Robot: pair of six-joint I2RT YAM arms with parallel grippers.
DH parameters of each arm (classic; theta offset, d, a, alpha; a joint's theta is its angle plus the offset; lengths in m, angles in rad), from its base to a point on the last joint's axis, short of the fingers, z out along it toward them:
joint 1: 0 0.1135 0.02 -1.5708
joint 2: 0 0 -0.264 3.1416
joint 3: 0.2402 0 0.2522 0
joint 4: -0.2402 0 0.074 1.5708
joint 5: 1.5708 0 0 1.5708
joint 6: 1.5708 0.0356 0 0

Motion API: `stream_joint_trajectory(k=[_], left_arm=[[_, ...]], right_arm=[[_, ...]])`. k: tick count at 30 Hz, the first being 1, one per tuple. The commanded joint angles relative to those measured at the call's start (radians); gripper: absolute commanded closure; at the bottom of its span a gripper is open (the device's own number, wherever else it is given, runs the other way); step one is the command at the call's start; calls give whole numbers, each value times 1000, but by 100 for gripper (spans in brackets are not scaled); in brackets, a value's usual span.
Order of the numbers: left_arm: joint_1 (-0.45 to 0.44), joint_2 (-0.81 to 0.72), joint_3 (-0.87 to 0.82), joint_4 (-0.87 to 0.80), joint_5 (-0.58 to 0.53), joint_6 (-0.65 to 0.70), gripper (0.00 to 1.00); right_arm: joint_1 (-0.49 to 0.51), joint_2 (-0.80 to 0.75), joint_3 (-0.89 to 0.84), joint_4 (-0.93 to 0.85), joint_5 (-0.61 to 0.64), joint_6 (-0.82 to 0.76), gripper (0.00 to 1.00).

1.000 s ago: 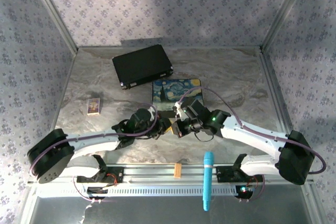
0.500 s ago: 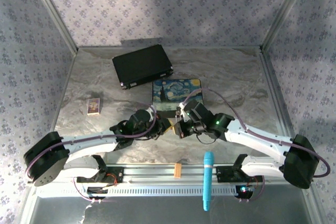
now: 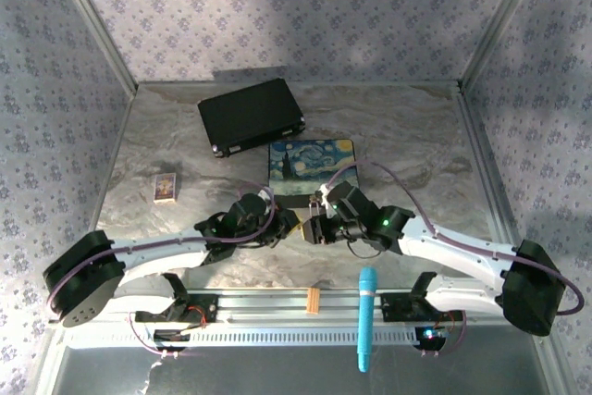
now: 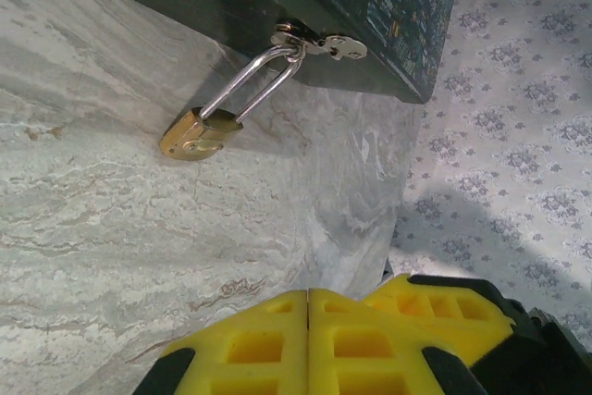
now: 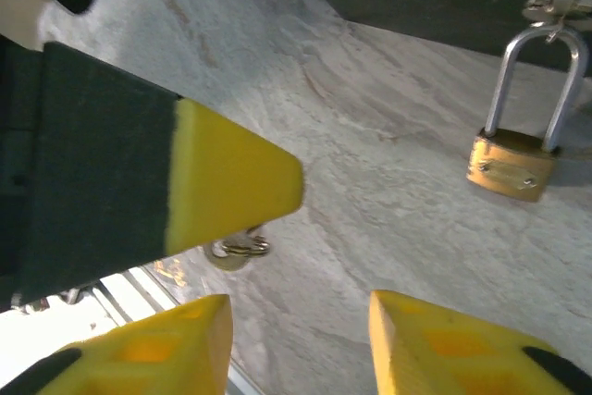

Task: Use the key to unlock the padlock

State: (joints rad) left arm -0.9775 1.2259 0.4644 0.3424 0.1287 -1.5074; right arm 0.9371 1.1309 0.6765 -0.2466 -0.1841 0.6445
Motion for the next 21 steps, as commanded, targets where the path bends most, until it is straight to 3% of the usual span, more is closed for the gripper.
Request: stream_joint_trajectory(k=[1, 9, 17, 21], left_arm=[[-1, -12, -27, 56, -32, -17, 100], [-1, -90, -73, 160, -77, -29, 100], [-1, -135, -100, 272, -112, -33, 100], [-1, -148, -98, 291, -107, -34, 100]], right_arm=[[7, -15, -30, 136, -46, 45, 49], [-42, 1, -108, 405, -161, 127, 51], [-48, 2, -136, 482, -197, 144, 57], [-64, 5, -149, 557, -221, 161, 65]])
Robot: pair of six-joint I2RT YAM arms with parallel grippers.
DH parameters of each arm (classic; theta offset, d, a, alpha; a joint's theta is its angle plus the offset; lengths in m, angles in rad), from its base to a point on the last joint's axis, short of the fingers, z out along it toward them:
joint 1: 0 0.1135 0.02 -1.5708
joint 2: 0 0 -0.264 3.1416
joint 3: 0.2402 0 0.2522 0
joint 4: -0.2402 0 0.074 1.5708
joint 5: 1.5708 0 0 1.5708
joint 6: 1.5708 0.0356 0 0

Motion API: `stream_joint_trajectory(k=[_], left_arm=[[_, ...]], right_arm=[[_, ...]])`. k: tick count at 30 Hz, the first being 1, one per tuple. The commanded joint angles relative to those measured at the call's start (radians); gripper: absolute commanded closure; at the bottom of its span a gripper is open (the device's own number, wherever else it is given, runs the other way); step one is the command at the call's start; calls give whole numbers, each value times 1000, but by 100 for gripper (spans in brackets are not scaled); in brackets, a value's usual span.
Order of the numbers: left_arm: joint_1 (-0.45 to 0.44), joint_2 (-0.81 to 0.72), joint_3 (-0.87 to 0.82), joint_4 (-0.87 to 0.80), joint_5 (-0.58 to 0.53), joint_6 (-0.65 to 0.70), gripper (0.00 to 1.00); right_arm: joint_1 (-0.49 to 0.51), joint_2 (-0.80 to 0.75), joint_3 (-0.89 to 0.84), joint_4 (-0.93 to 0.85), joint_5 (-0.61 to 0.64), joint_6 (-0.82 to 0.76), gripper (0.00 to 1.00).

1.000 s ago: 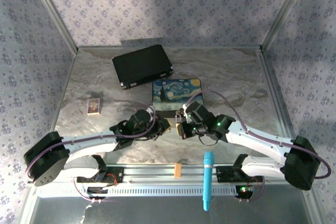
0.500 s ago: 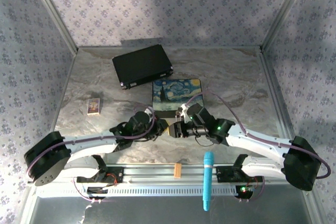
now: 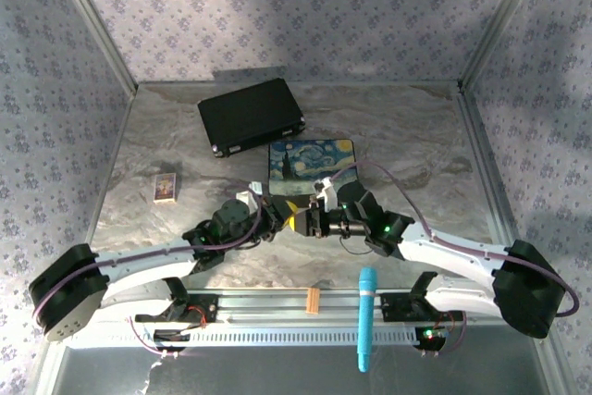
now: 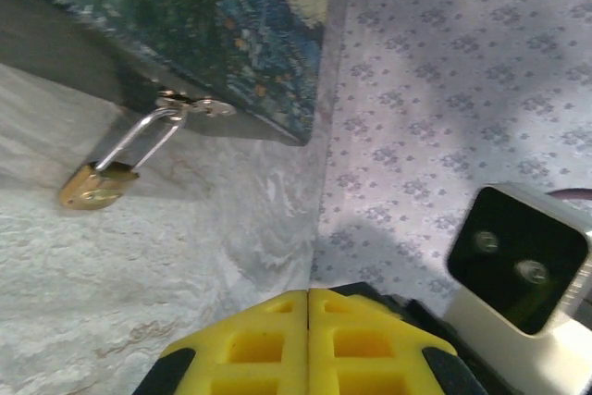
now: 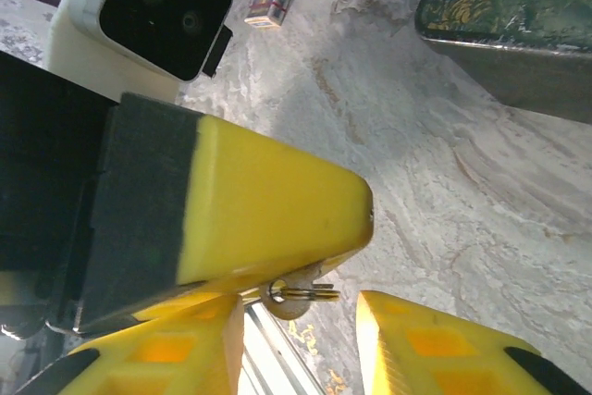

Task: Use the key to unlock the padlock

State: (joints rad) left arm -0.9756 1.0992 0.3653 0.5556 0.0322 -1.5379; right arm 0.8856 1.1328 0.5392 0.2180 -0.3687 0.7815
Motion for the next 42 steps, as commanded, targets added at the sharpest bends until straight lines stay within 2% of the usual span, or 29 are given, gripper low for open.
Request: stream_joint_trajectory(k=[1, 4, 11, 15, 17, 25, 33, 36, 37, 42], left_arm=[[-3, -22, 2, 84, -5, -3, 100], [-3, -22, 6, 104, 10, 4, 100], [-8, -4, 8, 92, 29, 9, 100], [-15, 11, 30, 93, 59, 24, 100], [-17, 11, 28, 90, 58, 25, 100], [-17, 4, 12, 50, 20, 31, 99], [-15, -6, -9, 58, -15, 17, 100], [-15, -15, -6, 55, -17, 18, 99], [-15, -19, -6, 52, -17, 20, 99], [-15, -28, -12, 50, -20, 19, 99]], right_arm=[[-20, 9, -10, 107, -41, 28, 67], [-39, 14, -10, 146, -65, 34, 75], [-62, -3, -4, 196, -92, 34, 76], [-84, 10, -25, 251, -118, 56, 94], [-89, 0, -28, 239, -125, 48, 99], [-100, -95, -43, 42, -113, -23, 100], [-104, -99, -73, 101, -137, 19, 100], [-93, -81, -56, 105, -132, 15, 68], [-94, -74, -50, 106, -131, 15, 65], [-88, -32, -34, 140, -138, 19, 64]])
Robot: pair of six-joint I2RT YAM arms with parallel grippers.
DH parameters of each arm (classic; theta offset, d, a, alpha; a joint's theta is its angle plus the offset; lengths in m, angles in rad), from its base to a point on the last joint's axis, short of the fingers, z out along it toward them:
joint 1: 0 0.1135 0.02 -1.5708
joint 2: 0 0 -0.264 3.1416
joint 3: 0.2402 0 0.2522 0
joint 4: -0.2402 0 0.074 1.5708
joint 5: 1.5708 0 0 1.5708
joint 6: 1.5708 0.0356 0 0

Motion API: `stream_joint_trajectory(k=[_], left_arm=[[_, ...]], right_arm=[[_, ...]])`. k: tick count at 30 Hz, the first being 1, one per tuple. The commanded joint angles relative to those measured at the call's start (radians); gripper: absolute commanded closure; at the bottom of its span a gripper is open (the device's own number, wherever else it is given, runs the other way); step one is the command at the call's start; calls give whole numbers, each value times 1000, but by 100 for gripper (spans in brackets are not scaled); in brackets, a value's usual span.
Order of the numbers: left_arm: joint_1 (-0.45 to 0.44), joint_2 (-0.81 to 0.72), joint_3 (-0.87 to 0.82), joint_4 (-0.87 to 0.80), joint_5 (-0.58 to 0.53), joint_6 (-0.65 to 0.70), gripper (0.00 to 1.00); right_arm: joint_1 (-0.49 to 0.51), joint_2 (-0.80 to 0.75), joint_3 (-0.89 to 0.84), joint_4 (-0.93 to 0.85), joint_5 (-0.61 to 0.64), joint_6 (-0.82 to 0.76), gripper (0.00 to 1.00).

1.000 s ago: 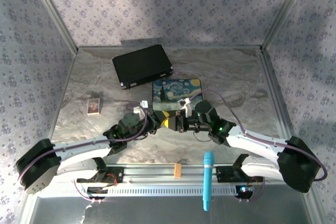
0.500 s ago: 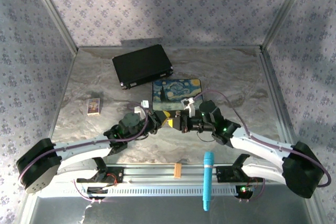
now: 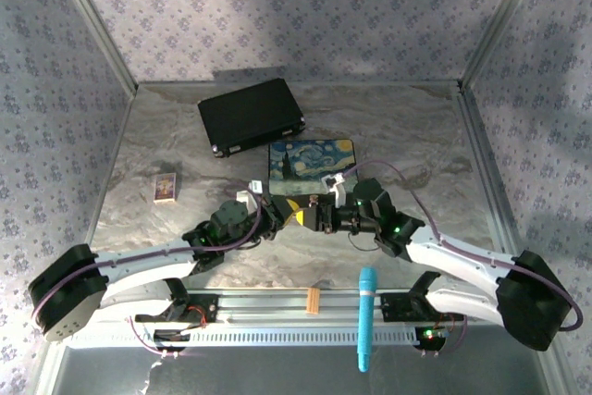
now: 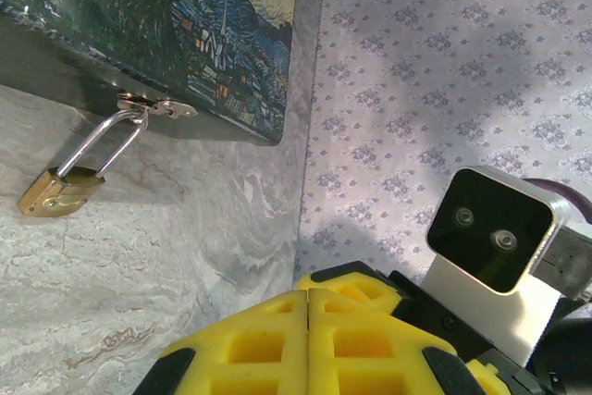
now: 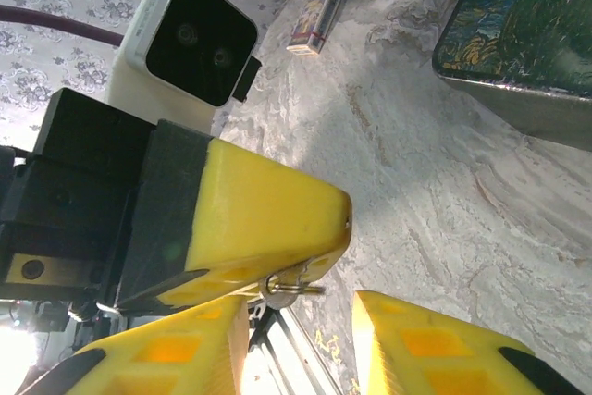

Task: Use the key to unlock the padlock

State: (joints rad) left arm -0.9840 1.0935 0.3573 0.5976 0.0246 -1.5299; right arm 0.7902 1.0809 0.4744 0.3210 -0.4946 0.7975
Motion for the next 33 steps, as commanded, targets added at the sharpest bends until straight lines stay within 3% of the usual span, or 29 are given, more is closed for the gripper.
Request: stream_joint_trajectory(k=[1, 11, 14, 19, 22, 25, 31, 33], left_arm=[[-7, -23, -7, 15, -11, 10, 99], [-7, -23, -11, 15, -5, 19, 98], [-7, -18, -21, 42, -7, 12, 98], [-7, -19, -26, 43, -6, 9, 97], [-7, -26, -32, 41, -9, 10, 96], [-7, -39, -34, 29, -20, 22, 89], [9, -93, -38, -28, -36, 54, 60], [27, -114, -44, -48, -31, 64, 55]], right_arm=[[10, 34, 36, 42, -12, 1, 64], [15, 101, 57, 218, -60, 72, 72], [20, 123, 63, 220, -66, 71, 78], [20, 145, 49, 265, -66, 93, 100], [17, 132, 41, 238, -60, 89, 100], [14, 121, 42, 149, -57, 63, 100], [15, 129, 38, 67, -101, 42, 100], [16, 127, 44, 42, -116, 32, 100]])
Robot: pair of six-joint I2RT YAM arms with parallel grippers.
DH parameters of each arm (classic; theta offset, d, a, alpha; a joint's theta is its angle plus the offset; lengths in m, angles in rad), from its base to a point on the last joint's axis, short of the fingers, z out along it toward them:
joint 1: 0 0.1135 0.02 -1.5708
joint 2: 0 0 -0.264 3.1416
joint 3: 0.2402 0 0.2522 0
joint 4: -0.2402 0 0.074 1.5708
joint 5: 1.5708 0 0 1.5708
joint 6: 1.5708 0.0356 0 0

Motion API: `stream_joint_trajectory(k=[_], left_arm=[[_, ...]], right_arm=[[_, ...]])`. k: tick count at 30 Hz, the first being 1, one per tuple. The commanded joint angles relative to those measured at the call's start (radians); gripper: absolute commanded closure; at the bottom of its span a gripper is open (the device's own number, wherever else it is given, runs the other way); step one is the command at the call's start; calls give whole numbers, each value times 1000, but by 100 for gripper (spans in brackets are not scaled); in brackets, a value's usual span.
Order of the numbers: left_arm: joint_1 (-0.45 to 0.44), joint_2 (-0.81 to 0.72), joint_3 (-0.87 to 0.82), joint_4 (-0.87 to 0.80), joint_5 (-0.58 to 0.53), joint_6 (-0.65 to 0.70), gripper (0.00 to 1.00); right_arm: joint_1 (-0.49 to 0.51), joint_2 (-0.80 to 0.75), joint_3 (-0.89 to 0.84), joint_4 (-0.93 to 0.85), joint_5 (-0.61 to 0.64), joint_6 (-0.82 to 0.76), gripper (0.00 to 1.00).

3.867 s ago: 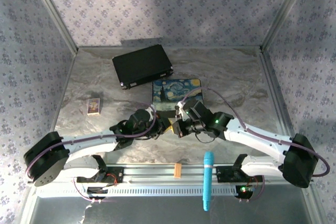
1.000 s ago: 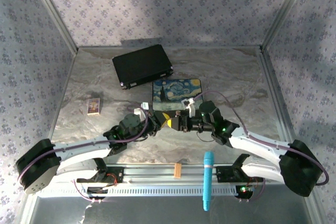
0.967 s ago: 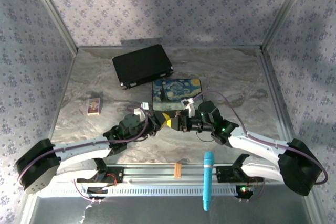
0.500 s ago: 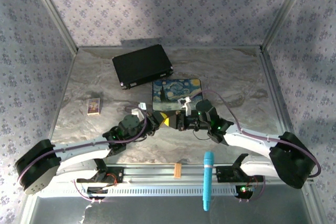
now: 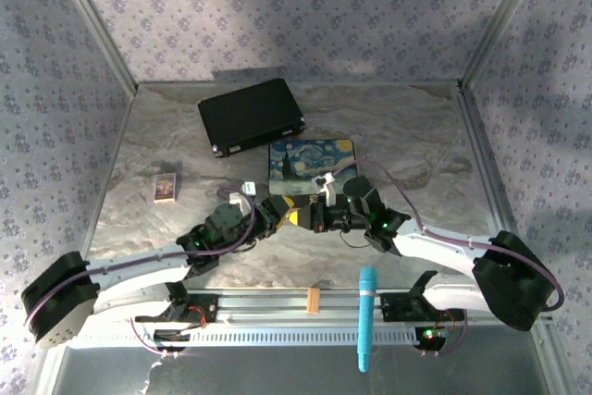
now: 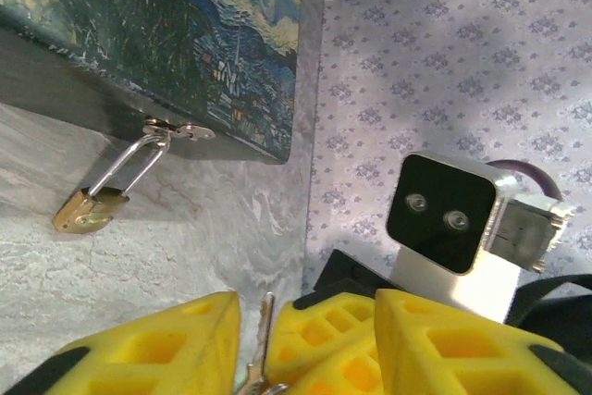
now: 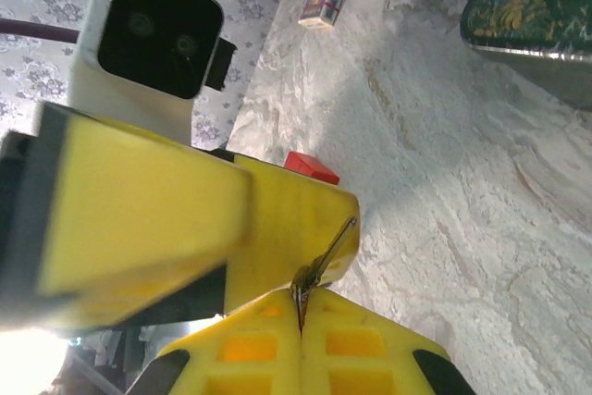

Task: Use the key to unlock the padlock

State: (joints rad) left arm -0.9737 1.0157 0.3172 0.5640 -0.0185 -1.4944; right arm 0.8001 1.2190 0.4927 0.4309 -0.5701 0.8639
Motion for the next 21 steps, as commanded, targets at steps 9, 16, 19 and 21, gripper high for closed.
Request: stream_joint_trajectory(k=[9, 16, 19, 21], left_arm=[[81, 43, 58, -61, 208, 134, 52], [81, 46, 78, -13, 294, 197, 60], [81, -9, 64, -74, 262, 213, 65], [82, -27, 56, -87, 261, 218, 70]], right_arm=[[8, 20, 72, -49, -213, -69, 100], [-3, 43, 124, -146, -324, -131, 100], [-13, 46, 129, -156, -337, -130, 100], [-20, 49, 132, -160, -339, -134, 100]])
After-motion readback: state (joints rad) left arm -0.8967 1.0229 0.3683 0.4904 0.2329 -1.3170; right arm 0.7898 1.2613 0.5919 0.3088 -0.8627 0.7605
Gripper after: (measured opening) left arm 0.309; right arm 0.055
